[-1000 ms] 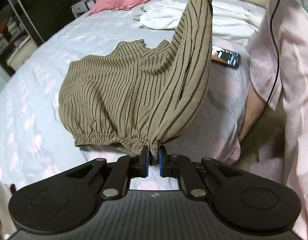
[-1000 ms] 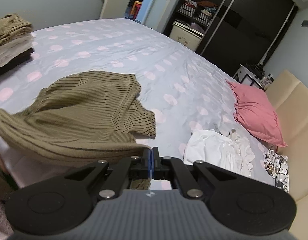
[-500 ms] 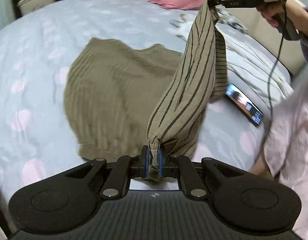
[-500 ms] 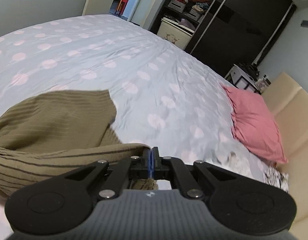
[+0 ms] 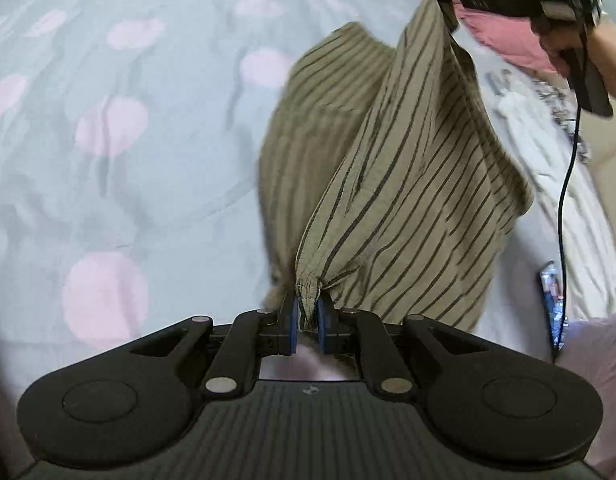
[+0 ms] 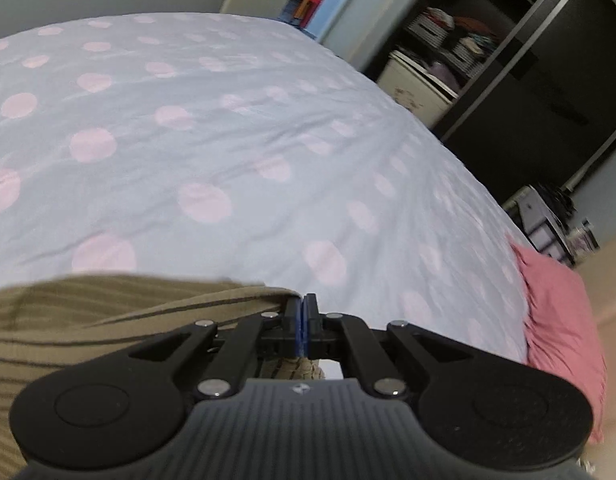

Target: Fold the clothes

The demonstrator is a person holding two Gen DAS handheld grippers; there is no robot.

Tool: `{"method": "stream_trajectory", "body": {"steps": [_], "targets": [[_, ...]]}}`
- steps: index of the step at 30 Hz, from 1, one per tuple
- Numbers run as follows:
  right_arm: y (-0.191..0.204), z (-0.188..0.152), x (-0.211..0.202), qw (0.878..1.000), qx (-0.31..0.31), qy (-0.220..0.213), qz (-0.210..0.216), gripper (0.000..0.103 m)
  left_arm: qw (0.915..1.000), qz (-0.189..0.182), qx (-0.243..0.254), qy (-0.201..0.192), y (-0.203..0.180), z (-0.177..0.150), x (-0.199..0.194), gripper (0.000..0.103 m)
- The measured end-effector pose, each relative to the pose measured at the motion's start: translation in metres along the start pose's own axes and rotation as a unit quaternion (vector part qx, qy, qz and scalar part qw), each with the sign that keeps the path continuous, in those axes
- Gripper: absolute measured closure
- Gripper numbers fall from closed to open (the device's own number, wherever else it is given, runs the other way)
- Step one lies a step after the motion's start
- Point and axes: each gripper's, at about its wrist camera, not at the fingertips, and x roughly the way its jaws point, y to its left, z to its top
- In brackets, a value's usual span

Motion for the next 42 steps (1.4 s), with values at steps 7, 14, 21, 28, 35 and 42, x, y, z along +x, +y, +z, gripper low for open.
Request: {"method": "stream_trajectory", "body": {"steps": [7, 14, 21, 28, 35, 42], "targets": [[0.036, 0.027, 0.060, 1.000, -0.004, -0.001, 0.013, 0.100, 0.9987, 0.016, -0.049, 0.008, 0.021, 0.005, 0.013, 0.094], [0.020, 0.008, 0.061, 0.999, 0.036, 0.026, 0.028, 0.063, 0.9975, 0.023, -0.066, 0.007, 0.025, 0.002, 0.013, 0.091], [-0.032, -0.053, 0.000, 0.991, 0.127, 0.022, 0.040, 0.061, 0.9964, 0.055, -0.061, -0.022, 0.010, 0.003, -0.002, 0.075], [-0.048, -0.153, -0.066, 0.970, 0.232, 0.048, 0.052, 0.059, 0.9930, 0.080, -0.052, -0.069, -0.017, -0.009, -0.021, 0.062], [-0.045, -0.236, -0.096, 0.940, 0.325, 0.074, 0.076, 0.046, 0.9953, 0.054, -0.013, -0.080, -0.052, -0.037, -0.035, 0.058], [-0.051, -0.278, -0.077, 0.883, 0.436, 0.118, 0.127, 0.043, 0.9965, 0.028, 0.046, -0.063, -0.091, -0.059, -0.022, 0.055]]}}
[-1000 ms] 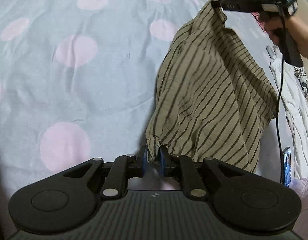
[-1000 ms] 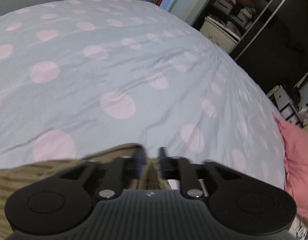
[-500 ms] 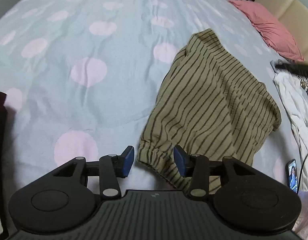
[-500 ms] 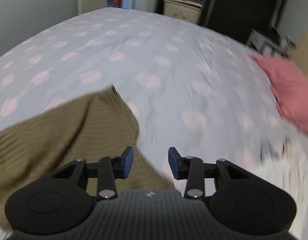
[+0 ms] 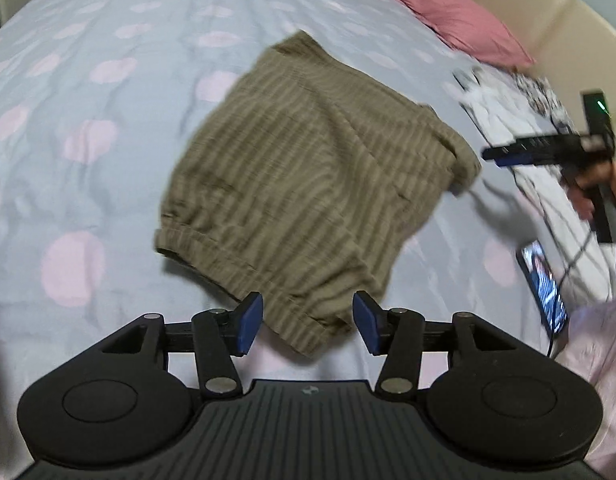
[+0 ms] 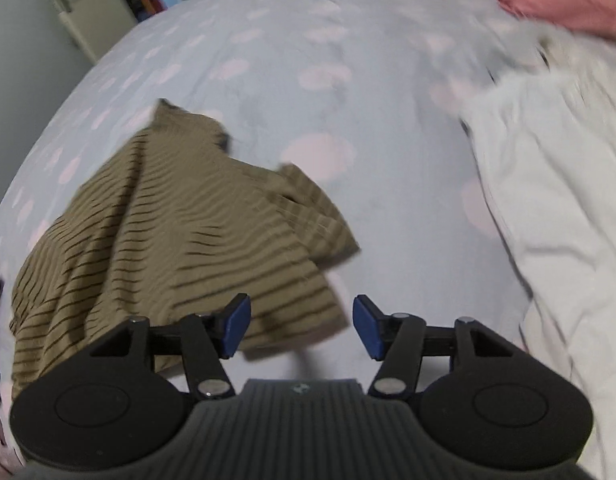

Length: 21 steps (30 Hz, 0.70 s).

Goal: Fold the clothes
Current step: 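Lower the trousers onto the bedcover and open both tools, then grasp the trousers' hem with the left tool while the right tool pinches the fabric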

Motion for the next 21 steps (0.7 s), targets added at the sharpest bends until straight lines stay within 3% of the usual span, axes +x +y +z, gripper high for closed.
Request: {"method": "stream_trajectory", "body": {"steps": [3, 5, 6, 7, 13, 17, 21], "targets": [[-0.016, -0.003, 0.017, 0.998, 0.058, 0.031, 0.024, 0.048, 0.9997, 0.006, 0.021, 0.011, -0.010, -0.002, 0.013, 0.056], [-0.023, -0.004, 0.026, 0.993, 0.098, 0.046, 0.051, 0.073, 0.9990, 0.014, 0.037, 0.021, -0.016, -0.002, 0.023, 0.057], [-0.023, -0.004, 0.028, 0.991, 0.109, 0.046, 0.061, 0.092, 0.9985, 0.020, 0.042, 0.027, -0.017, -0.002, 0.027, 0.063], [-0.020, -0.002, 0.026, 0.992, 0.107, 0.038, 0.063, 0.098, 0.9981, 0.025, 0.045, 0.033, -0.017, -0.001, 0.032, 0.070], [-0.006, 0.030, 0.005, 0.997, 0.065, -0.036, 0.030, 0.101, 0.9960, 0.045, 0.047, 0.062, -0.013, 0.000, 0.047, 0.093], [-0.011, 0.054, -0.006, 0.995, 0.045, -0.089, -0.018, 0.102, 0.9948, 0.045, 0.045, 0.079, -0.011, -0.001, 0.053, 0.096], [-0.021, 0.064, 0.008, 0.995, 0.037, -0.083, -0.051, 0.102, 0.9944, 0.041, 0.047, 0.085, -0.011, -0.003, 0.055, 0.097]]}}
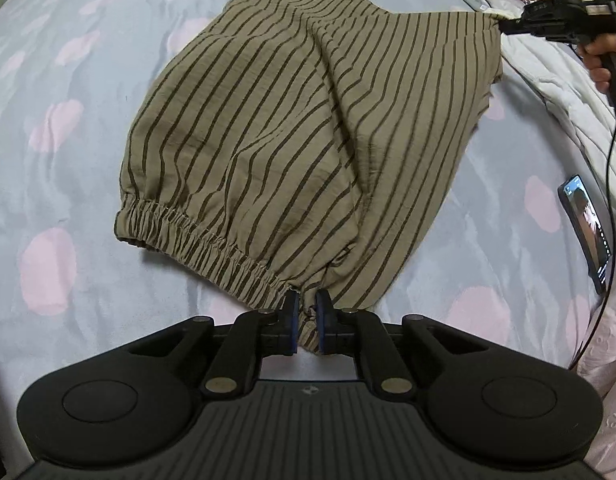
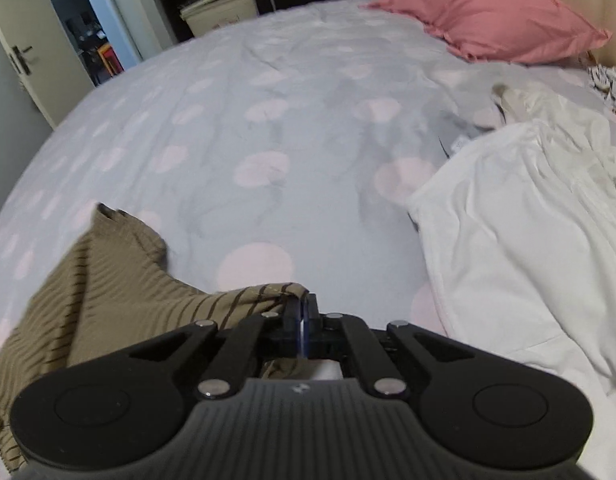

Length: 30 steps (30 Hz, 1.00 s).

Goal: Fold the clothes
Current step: 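Grasp the trousers' hem with the left tool while the right tool pinches the fabric, then open both tools and release the flattened trousers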

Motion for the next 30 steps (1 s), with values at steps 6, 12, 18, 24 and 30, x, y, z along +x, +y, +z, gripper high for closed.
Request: {"method": "stream_trajectory", "body": {"steps": [6, 12, 18, 24, 30], "targets": [[-0.012, -0.008, 0.023, 0.999, 0.008, 0.037, -0.015, 0.100, 0.9998, -0.014, -0.012, 0.007, 0.005, 0.002, -0.002, 0.095], [-0.004, -0.008, 0.004, 0.995, -0.053, 0.006, -0.082, 0.089, 1.0000, 0.000, 0.003, -0.002, 0.012, -0.005, -0.018, 0.081], [0.022, -0.016, -0.021, 0.993, -0.106, -0.015, -0.056, 0.087, 0.9988, 0.026, -0.007, -0.041, 0.024, -0.009, -0.039, 0.071], [0.096, -0.059, -0.051, 0.979, -0.197, -0.011, 0.048, 0.077, 0.9944, 0.072, 0.020, -0.074, 0.025, -0.013, -0.046, 0.070], [0.170, -0.116, -0.080, 0.944, -0.297, 0.004, 0.141, 0.074, 0.9934, 0.078, 0.036, -0.075, 0.027, -0.028, -0.048, 0.070]]}}
